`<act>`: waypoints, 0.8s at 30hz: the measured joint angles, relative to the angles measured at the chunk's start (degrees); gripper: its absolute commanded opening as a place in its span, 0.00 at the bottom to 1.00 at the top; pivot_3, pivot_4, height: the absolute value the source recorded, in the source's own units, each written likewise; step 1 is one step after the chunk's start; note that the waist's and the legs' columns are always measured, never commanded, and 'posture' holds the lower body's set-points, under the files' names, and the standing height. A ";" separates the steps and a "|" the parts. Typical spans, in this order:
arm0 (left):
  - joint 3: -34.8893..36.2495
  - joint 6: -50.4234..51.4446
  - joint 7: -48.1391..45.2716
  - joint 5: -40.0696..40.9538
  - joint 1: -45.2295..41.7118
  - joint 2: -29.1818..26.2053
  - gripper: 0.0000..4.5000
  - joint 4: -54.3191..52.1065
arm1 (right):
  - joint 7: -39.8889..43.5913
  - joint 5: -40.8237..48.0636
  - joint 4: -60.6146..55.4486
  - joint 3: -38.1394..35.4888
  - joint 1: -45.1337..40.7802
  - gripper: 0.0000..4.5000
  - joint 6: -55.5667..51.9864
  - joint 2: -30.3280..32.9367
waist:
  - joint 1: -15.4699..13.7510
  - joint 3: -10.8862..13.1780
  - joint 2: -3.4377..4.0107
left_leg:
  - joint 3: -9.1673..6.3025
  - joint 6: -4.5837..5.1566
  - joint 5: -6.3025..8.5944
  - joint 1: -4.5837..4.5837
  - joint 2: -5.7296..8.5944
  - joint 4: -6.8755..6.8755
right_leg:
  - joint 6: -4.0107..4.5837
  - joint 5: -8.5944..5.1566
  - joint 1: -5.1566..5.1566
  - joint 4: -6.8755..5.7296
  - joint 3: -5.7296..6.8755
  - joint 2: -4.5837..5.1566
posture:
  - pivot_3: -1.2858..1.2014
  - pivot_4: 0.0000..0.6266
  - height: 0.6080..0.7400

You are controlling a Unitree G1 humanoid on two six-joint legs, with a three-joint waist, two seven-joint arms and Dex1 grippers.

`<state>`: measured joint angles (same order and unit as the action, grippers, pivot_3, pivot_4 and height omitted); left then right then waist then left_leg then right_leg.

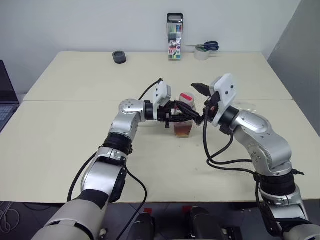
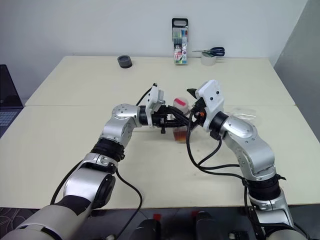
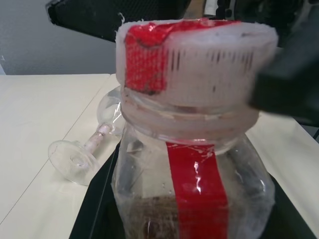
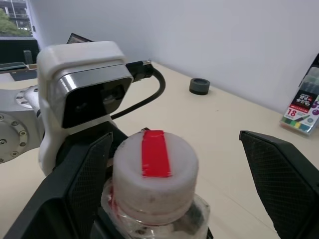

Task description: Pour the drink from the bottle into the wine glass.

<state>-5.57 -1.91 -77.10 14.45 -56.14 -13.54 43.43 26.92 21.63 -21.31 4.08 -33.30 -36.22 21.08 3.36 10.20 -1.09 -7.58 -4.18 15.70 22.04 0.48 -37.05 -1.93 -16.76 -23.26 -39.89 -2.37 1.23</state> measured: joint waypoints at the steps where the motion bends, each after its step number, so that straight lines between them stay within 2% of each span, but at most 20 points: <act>1: -0.01 -0.01 0.00 -0.02 0.00 0.03 0.38 0.00 | 0.00 0.11 0.00 -0.14 0.10 0.96 -0.06 -0.08 | 0.01 0.00 0.00 | 0.00 0.00 0.00 0.00 0.00 0.00 | 0.00 0.00 0.00 0.00 0.00 0.00 | 0.52 0.24 1.00; 24: -0.18 -0.94 -0.03 -1.09 0.00 0.06 0.38 0.00 | 0.11 2.46 -1.69 -1.12 1.26 0.96 -1.88 1.94 | 0.00 0.00 0.00 | 0.00 0.01 0.01 0.00 0.00 0.00 | 0.00 0.00 0.00 0.00 0.00 0.00 | 0.52 0.24 1.00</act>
<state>-5.75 -2.85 -77.13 13.36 -56.14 -13.48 43.44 27.03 24.10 -23.00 2.96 -32.04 -38.09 23.02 3.37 10.20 -1.10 -7.57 -4.17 15.70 22.04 0.48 -37.05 -1.93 -16.76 -23.26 -39.89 -2.37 1.23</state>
